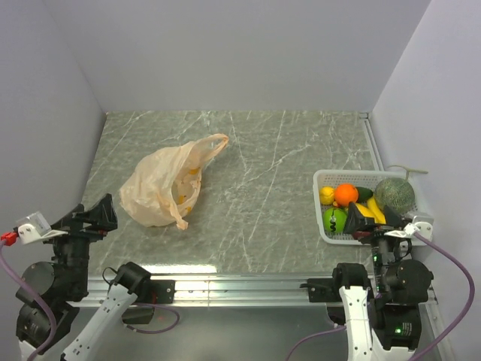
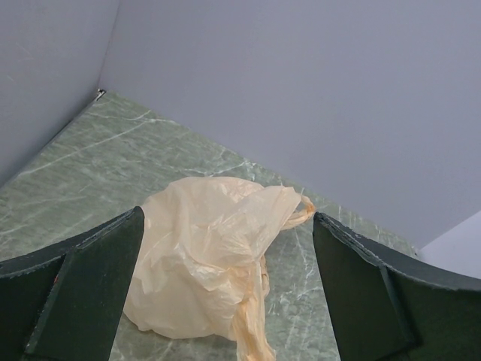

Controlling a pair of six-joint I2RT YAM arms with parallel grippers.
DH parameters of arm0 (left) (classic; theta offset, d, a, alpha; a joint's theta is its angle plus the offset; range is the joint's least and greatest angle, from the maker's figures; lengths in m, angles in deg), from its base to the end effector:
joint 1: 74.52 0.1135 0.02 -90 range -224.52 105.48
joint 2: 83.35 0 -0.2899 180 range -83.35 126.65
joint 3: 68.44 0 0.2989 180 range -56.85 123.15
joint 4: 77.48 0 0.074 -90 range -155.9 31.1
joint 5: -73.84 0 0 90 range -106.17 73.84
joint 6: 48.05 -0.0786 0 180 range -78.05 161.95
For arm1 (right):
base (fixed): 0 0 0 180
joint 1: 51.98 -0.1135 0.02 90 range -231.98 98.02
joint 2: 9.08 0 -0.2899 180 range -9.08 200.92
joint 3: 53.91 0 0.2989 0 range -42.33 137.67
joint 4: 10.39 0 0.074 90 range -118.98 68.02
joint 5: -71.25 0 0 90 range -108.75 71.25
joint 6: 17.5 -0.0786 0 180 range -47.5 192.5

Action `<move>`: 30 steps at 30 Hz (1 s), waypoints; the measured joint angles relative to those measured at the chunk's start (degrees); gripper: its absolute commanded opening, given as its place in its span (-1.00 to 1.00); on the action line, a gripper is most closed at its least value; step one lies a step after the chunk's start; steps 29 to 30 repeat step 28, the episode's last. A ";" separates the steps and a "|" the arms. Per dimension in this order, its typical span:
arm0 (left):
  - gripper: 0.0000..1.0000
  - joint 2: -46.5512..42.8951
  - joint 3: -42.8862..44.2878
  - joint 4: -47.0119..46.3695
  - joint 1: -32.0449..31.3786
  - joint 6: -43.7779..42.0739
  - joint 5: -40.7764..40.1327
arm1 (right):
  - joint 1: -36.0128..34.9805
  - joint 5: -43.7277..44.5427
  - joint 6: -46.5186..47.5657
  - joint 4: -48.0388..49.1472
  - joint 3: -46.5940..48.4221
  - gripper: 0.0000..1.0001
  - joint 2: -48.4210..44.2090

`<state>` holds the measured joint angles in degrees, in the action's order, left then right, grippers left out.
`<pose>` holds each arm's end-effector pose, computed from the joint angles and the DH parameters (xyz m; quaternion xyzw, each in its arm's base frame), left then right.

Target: Untie the knot of the plastic bag and take out the fruit

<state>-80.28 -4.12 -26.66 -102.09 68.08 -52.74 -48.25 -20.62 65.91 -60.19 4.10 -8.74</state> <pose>0.0298 0.0373 0.4159 -0.2335 0.6106 -0.1504 0.7417 0.0412 -0.0001 0.3887 0.0468 0.6553 0.0295 0.7534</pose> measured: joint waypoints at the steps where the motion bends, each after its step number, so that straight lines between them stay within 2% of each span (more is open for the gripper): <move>1: 0.99 0.00 -0.13 0.02 0.00 0.11 0.00 | 0.00 -0.20 0.13 -0.04 -0.26 0.99 0.00; 30: 0.99 -0.07 -5.33 -4.63 0.00 2.08 -0.57 | -0.31 -0.28 0.31 -0.09 -0.72 1.00 0.00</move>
